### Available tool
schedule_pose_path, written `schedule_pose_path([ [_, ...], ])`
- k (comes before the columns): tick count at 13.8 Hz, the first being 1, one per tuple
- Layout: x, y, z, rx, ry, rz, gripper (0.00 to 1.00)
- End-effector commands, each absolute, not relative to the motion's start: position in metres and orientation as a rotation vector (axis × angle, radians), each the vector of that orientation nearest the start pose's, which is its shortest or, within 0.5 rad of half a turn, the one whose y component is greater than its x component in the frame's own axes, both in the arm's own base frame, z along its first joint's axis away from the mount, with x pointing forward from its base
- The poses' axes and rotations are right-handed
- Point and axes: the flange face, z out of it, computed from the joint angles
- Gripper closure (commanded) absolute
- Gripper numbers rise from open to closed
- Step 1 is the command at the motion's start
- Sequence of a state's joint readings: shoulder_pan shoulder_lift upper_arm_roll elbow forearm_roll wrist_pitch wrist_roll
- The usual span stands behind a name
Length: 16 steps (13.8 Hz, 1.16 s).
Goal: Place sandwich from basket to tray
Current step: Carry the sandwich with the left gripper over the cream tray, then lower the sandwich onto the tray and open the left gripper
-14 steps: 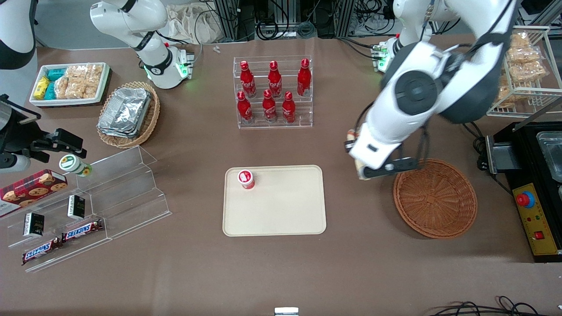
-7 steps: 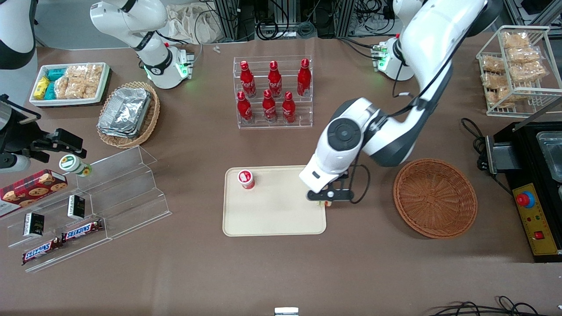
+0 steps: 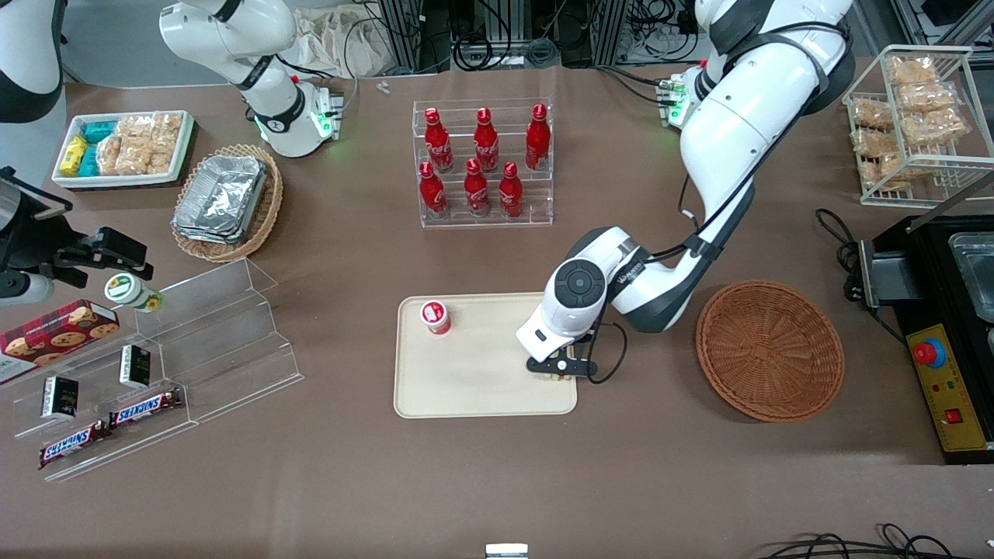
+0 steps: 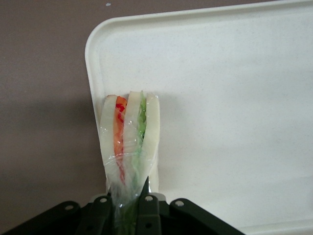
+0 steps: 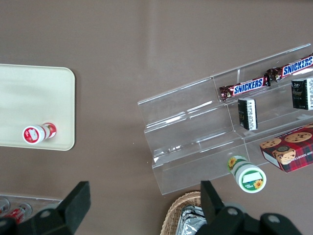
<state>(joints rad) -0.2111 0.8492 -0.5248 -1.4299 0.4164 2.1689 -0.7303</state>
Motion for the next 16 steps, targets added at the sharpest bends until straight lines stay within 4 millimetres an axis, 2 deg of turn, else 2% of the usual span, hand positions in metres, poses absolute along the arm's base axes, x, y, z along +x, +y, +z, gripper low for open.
schedule_pose_path([
  [1, 0.6, -0.419, 0.244, -3.183, 0.135, -0.017, 0.01],
  [6, 0.6, -0.412, 0.276, -3.178, 0.066, 0.022, 0.0],
  [8, 0.601, -0.401, 0.305, -3.161, 0.034, 0.078, 0.0],
  [10, 0.6, -0.391, 0.346, -3.153, -0.011, 0.138, 0.0],
  [11, 0.601, -0.374, 0.365, -3.132, -0.009, 0.172, 0.0],
  [13, 0.595, -0.347, 0.421, -3.12, 0.065, 0.203, 0.0],
  [16, 0.6, -0.275, 0.492, -3.071, 0.095, 0.167, 0.0],
])
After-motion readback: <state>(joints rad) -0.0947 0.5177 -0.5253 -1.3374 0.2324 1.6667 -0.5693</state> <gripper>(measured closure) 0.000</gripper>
